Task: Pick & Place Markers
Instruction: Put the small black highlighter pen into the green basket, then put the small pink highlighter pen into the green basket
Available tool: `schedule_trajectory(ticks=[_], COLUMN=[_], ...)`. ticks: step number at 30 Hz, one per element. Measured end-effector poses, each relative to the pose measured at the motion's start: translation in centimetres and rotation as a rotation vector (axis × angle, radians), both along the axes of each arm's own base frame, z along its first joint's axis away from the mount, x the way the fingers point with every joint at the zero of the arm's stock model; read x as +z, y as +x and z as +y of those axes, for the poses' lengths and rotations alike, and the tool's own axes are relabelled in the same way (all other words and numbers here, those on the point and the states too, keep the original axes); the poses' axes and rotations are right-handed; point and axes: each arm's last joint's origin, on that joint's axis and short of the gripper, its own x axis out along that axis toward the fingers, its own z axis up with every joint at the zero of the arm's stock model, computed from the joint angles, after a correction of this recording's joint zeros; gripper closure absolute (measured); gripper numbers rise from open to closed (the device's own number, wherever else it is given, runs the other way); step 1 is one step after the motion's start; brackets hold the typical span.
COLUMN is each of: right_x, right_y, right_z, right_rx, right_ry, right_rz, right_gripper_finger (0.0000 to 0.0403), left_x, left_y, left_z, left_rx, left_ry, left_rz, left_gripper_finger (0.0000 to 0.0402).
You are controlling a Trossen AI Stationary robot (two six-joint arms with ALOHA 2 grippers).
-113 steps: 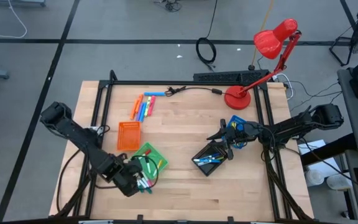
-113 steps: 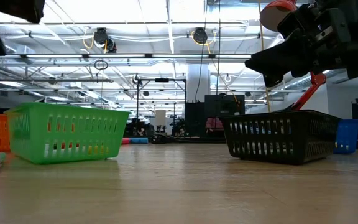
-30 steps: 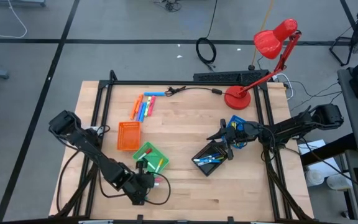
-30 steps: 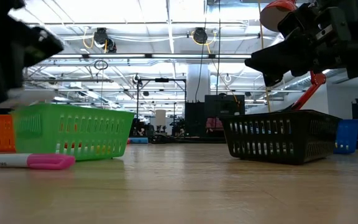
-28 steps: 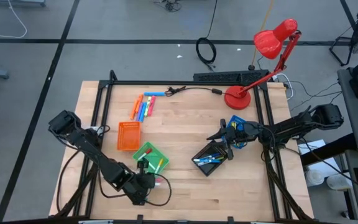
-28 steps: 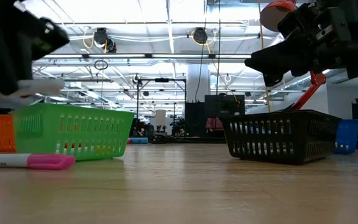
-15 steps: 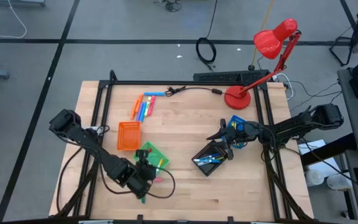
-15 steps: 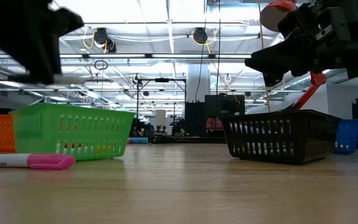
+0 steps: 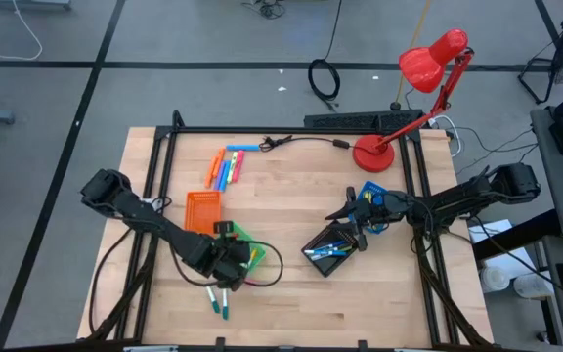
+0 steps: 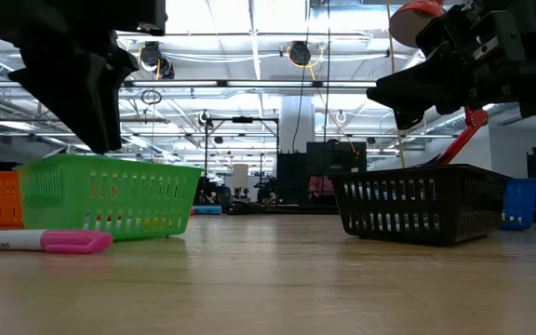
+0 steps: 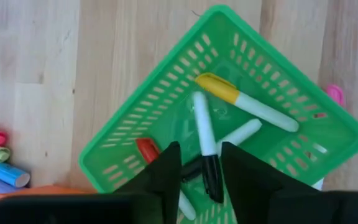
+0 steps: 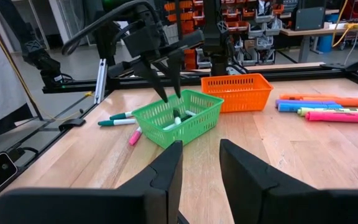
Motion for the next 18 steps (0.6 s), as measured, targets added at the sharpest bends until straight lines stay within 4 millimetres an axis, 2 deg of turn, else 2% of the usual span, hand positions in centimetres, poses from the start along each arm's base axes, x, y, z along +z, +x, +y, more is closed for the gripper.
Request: schedule_trajectory(ticks=[5, 8, 15, 18], right_x=[0.0, 0.0, 0.0, 0.0], right_y=[0.0, 0.0, 0.0, 0.0], right_z=[0.0, 0.0, 0.0, 0.0], right_rx=[0.0, 0.001, 0.001, 0.0], right_ry=[0.0, 0.0, 0.0, 0.0], right_rz=[0.001, 0.001, 0.005, 0.005], right_gripper_finger=[0.031, 0.031, 0.031, 0.031], left_x=[0.0, 0.1, 2.3, 2.5], left_y=[0.1, 0.1, 0.2, -0.1], left_z=[0.2, -0.2, -2.4, -3.6], left_rx=[0.023, -0.025, -0.082, -0.068], left_ry=[-0.016, -0.04, -0.1, -0.163], left_rz=[0.0, 0.021, -0.045, -0.063], left_gripper_finger=[0.0257, 0.0254, 0.0279, 0.029])
